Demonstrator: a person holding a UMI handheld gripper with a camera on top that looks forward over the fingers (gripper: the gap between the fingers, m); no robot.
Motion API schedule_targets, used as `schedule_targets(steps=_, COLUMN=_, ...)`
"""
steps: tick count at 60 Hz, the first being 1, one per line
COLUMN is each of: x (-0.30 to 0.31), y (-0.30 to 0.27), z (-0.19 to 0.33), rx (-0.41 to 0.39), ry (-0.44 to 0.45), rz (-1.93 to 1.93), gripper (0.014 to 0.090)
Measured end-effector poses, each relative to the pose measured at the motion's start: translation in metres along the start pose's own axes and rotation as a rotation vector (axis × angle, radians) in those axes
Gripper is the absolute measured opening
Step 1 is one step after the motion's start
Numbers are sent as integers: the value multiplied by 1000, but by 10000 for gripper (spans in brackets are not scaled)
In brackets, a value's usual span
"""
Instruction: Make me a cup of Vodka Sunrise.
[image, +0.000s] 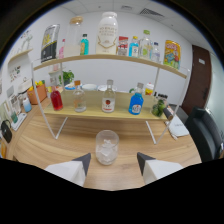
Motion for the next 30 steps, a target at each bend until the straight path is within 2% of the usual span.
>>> schedule_targets(steps=18, x=-8, y=3, z=-26, rx=28, ry=1, rz=20, gripper=863)
schedule_targets(steps=30, x=-64, y=19, z=-41, rx=50, ry=-62, rz=27, gripper=859)
